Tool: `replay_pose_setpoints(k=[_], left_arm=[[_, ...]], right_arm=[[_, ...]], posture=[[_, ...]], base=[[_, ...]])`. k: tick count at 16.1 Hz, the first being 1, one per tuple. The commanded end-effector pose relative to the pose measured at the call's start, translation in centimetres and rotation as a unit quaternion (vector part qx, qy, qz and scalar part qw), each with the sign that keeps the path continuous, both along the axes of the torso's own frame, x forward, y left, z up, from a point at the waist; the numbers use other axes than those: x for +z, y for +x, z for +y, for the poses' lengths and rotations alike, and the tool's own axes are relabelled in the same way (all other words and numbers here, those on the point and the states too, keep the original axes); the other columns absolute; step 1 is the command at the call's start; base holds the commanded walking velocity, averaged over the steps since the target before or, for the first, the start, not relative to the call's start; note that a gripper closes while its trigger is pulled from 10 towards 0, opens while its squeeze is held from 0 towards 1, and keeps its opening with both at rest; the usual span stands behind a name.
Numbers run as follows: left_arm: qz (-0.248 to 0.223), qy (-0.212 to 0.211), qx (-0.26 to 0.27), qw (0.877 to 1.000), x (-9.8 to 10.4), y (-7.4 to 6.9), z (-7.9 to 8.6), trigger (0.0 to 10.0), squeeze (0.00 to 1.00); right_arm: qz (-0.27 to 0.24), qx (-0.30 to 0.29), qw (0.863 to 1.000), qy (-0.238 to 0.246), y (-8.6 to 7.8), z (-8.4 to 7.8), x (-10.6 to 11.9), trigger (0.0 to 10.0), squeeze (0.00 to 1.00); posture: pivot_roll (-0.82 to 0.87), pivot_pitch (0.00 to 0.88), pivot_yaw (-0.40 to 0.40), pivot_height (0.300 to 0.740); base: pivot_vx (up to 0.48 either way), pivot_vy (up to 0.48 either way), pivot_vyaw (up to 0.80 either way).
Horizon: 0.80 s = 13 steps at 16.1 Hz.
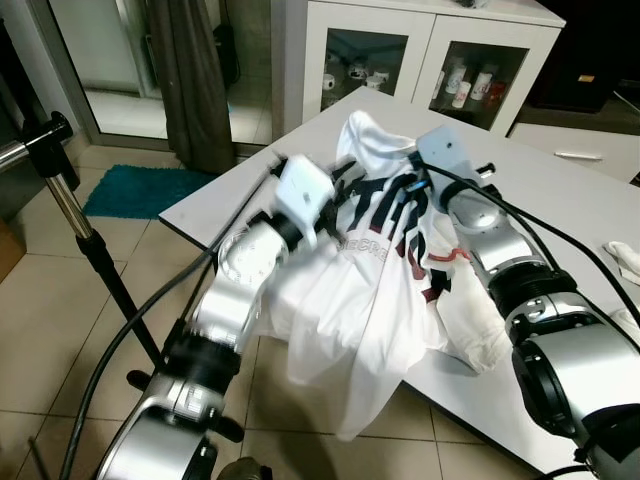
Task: Hang hanger
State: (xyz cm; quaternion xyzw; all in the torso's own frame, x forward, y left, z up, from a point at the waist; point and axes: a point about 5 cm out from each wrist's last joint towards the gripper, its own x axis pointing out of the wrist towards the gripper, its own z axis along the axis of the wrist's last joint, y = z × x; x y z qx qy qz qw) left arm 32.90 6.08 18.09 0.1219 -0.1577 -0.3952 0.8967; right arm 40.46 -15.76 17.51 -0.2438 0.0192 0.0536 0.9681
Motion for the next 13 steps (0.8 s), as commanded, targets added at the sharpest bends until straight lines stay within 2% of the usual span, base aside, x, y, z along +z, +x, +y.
replay_pose_setpoints(k=[1,4,6,10,11,12,13], left_arm=[[0.009,0.017,-0.051,0.999,-0.3,-0.8,-1.1,10.0,0.0],[0.051,0.083,-0.126,0.987,-2.8,-2.5,-1.8,10.0,0.0],[0.062,0.112,-0.126,0.984,-3.8,-2.5,-1.9,10.0,0.0],[0.083,0.131,-0.127,0.98,-4.4,-2.4,-1.7,10.0,0.0],[0.09,0.142,-0.13,0.977,-4.7,-2.4,-1.6,10.0,0.0],[0.098,0.15,-0.13,0.975,-5.1,-2.4,-1.5,10.0,0.0],[0.111,0.156,-0.134,0.972,-5.5,-2.6,-1.4,10.0,0.0]], right_arm=[[-0.006,-0.012,1.0,0.007,0.0,-0.6,0.1,0.0,0.0],[0.003,-0.014,1.0,0.017,-0.3,-0.5,-1.0,0.0,0.0],[0.0,0.003,1.0,0.03,-0.4,0.1,-1.0,0.0,0.0],[-0.003,0.023,0.999,0.037,-0.6,0.8,-1.2,0.0,0.0],[-0.003,0.022,0.999,0.037,-0.6,0.7,-1.2,2.9,0.0],[-0.001,0.022,0.999,0.036,-0.6,0.6,-1.2,10.0,0.0],[0.001,0.025,0.999,0.038,-0.7,0.5,-1.2,10.0,0.0]], posture=[[0.08,0.0,-0.066,0.723],[0.07,0.0,-0.061,0.723],[0.07,0.0,-0.059,0.723],[0.07,0.0,-0.056,0.723],[0.06,0.0,-0.055,0.723],[0.06,0.0,-0.054,0.723],[0.06,0.0,-0.054,0.723]], base=[[0.0,0.0,0.0],[0.0,0.0,0.0],[0.0,0.0,0.0],[0.0,0.0,0.0],[0.0,0.0,0.0],[0.0,0.0,0.0],[0.0,0.0,0.0]])
